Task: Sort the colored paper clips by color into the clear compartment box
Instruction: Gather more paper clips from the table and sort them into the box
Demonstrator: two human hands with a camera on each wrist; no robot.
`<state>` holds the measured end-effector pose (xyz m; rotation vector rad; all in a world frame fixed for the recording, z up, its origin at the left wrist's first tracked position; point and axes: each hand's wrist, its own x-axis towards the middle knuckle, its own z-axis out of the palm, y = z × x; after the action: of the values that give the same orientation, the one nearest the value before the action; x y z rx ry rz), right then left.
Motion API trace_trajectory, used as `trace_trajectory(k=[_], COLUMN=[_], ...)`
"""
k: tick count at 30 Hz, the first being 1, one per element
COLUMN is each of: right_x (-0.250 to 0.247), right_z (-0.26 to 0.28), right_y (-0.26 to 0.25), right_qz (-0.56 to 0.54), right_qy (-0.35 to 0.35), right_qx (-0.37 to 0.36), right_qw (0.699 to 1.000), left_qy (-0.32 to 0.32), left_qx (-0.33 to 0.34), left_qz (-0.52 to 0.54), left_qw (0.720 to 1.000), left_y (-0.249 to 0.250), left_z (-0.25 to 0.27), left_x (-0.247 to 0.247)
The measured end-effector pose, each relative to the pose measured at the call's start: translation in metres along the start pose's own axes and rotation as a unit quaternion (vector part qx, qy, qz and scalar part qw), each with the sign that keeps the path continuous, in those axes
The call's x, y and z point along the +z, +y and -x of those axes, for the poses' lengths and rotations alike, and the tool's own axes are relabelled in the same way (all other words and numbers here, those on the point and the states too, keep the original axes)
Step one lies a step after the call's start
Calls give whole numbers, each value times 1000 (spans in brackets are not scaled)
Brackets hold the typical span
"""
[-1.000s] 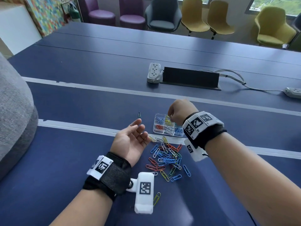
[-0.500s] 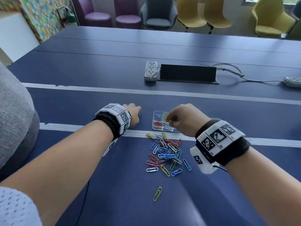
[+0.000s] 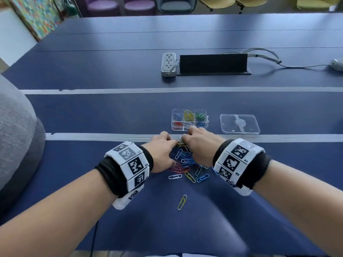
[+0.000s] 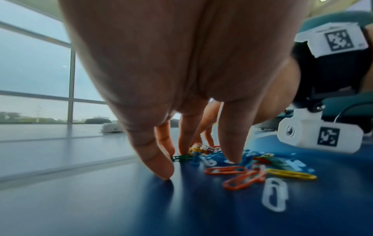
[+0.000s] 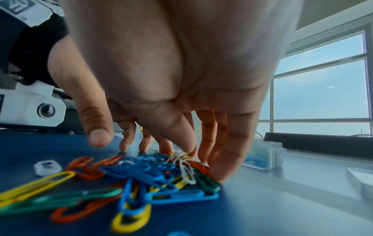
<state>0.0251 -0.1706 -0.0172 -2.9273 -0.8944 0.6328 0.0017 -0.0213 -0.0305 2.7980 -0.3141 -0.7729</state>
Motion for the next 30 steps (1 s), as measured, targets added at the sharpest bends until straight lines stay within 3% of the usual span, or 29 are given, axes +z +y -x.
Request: trace_trajectory(k=[7,9,14,22,30], right_x=[6,0,8,18,24], right_z=[26,36,56,30,21], right_y=[13,29,43,9,1], right_qz=[-85,-91,-43,-95,-180], right_qy=[5,12,-96,-47,4], right_qx=[-37,-8,91,61,42], right_qw=[996,996,990,992,983], left_qy=[-25,-32,-83,-35,75], left_qx=[45,35,-41,-90,-65], left_qz=[54,32,-57,-26,76], left_qw=[997,998,994,995,992], left_y=[16,12,12,39,43], left_z=[31,42,49,30,10], left_x=[3,7,19,19,19])
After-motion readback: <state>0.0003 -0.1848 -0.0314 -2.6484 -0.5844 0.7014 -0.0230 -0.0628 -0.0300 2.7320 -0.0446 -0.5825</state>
